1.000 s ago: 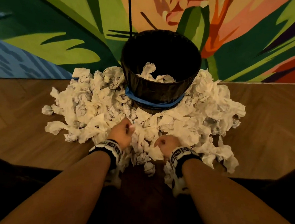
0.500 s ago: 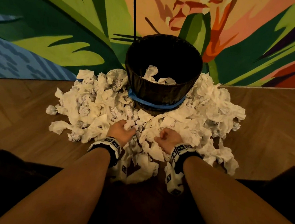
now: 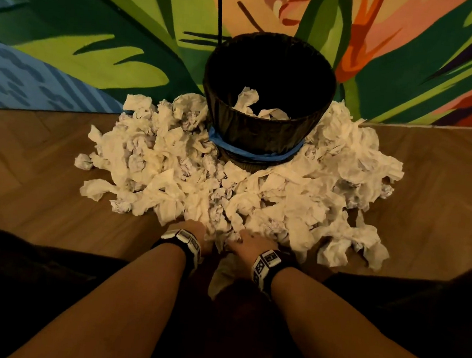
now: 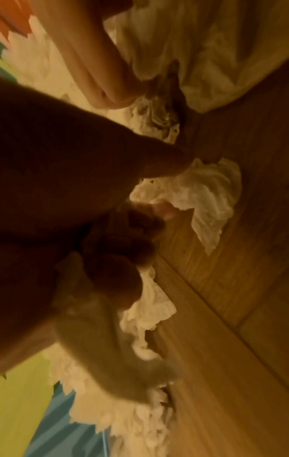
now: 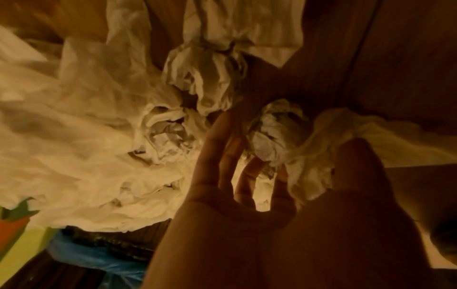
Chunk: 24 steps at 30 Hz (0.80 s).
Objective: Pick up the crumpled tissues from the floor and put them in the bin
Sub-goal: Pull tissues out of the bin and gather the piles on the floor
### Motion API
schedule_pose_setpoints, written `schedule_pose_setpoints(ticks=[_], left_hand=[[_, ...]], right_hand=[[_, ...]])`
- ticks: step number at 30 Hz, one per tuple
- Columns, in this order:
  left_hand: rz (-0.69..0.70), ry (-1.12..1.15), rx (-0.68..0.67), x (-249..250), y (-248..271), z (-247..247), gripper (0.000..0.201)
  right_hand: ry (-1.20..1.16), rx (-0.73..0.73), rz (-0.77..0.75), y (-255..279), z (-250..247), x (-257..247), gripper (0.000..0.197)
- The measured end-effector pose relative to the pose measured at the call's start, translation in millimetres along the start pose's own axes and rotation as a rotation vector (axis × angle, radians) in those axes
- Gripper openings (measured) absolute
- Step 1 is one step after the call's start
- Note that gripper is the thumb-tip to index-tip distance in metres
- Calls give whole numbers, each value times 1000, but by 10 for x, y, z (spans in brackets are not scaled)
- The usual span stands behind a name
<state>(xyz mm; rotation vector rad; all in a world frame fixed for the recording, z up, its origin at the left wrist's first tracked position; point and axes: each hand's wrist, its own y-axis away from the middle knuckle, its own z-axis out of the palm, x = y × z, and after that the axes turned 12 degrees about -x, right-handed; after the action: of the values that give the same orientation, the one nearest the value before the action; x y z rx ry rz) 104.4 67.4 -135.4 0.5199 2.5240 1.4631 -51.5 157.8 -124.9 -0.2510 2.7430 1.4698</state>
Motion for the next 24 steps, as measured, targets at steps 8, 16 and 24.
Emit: schedule_pose_setpoints(ticks=[8,16,24], left_hand=[[-12,-15,-30,21,-56,54,38],[279,218,-11,124,124,-197,20],[351,602,79,69,412,-566,32]], right_hand=[[-170,-70,-77,10,-56,13,41],[-575,31,38,61,-196,328,25],[-990,232,101,269,-369,434,23]])
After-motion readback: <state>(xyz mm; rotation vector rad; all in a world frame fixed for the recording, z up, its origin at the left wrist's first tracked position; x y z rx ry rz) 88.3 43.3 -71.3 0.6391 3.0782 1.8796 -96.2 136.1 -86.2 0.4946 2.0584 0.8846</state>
